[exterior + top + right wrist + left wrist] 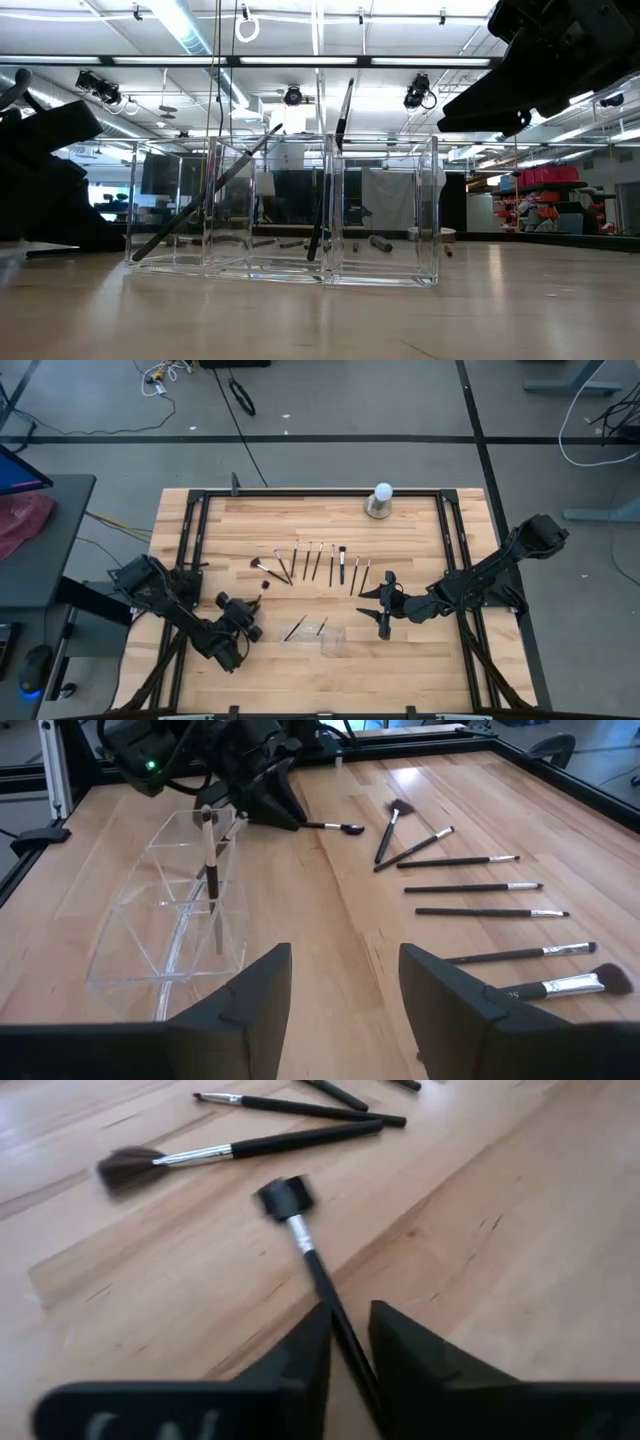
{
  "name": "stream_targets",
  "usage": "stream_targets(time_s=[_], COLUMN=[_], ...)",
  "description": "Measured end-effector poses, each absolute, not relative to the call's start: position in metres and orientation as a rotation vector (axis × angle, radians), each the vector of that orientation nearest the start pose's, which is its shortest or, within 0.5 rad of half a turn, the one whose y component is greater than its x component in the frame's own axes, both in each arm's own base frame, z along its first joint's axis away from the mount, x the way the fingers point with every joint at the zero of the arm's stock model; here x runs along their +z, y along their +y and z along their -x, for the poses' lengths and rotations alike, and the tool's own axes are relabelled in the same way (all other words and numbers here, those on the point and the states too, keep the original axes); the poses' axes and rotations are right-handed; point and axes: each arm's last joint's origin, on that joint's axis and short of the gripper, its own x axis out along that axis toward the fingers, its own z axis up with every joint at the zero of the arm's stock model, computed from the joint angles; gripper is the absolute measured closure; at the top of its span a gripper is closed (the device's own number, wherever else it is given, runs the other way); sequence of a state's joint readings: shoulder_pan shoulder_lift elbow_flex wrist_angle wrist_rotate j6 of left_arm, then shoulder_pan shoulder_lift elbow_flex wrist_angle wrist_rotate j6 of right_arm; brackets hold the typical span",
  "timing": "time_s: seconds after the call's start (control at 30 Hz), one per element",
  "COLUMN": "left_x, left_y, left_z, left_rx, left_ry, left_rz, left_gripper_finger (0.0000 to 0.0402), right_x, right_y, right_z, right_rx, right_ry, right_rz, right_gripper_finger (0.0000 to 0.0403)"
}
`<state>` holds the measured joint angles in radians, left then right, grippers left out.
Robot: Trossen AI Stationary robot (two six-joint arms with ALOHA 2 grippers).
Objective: Put items in baskets/containers
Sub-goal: Put the black brow brush into the transparent organizer
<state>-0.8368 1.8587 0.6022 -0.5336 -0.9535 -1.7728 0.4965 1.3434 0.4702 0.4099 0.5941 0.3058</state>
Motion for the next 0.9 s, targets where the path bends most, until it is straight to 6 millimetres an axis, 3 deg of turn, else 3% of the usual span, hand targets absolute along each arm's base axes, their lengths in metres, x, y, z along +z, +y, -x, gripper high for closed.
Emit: stream_targets(time_s=[0.17, 0.57, 0.9], left_x=[0.059, 0.064, 0.077], left_y=[-0.138, -0.14, -0.139], left_z=[-0.156, -0.139, -0.14], left_rx=[0.836, 0.822, 0.808], left_ry=[0.59, 0.559, 0.518], left_rz=[0.189, 0.229, 0.24], left_gripper_finger=[0.0387, 0.0389, 0.039], right_x=[0.17, 0.17, 0.171], right_y=[0.103, 0.103, 0.103], right_z=[-0.224, -0.224, -0.224], right_rx=[-0.155, -0.156, -0.155], right_ry=[0.377, 0.382, 0.375], right_rz=[-0.061, -0.057, -0.061], right_gripper_finger=[0.0214, 0.0214, 0.0214])
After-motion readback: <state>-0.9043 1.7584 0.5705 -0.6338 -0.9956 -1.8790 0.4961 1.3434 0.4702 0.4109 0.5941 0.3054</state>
